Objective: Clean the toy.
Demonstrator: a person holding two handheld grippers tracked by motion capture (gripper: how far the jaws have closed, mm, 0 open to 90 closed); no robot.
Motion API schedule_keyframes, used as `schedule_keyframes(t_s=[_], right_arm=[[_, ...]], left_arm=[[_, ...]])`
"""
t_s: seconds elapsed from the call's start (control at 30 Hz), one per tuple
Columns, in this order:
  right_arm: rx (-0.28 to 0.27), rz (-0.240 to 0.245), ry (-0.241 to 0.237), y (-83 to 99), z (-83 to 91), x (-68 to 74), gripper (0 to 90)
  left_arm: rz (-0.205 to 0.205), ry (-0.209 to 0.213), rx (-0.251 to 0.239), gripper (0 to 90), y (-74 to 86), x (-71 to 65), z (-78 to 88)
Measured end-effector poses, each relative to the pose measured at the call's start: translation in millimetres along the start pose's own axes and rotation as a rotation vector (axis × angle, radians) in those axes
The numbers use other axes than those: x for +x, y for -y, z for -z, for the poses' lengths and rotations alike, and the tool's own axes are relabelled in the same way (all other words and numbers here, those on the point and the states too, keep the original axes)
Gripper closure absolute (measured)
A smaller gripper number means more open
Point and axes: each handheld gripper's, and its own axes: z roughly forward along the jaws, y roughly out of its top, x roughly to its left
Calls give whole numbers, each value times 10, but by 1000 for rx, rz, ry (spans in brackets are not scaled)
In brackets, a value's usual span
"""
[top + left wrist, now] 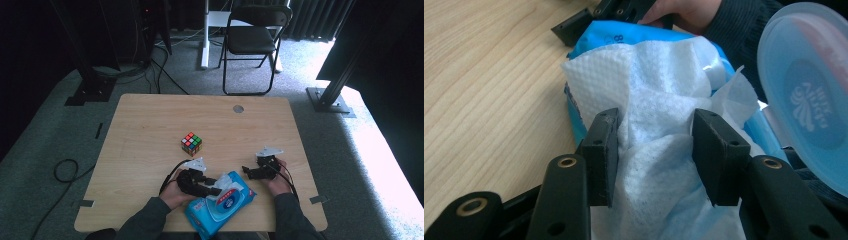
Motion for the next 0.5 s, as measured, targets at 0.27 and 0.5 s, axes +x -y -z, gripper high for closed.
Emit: schedule_keyframes(t_s=[0.27, 0.5], right_arm=[[0, 0, 0, 0, 0, 0, 151], [0, 0, 0, 0, 0, 0, 151]], left_arm=[[7, 14, -38, 640, 3, 23, 49], [-61, -51, 1, 794, -23, -68, 25]])
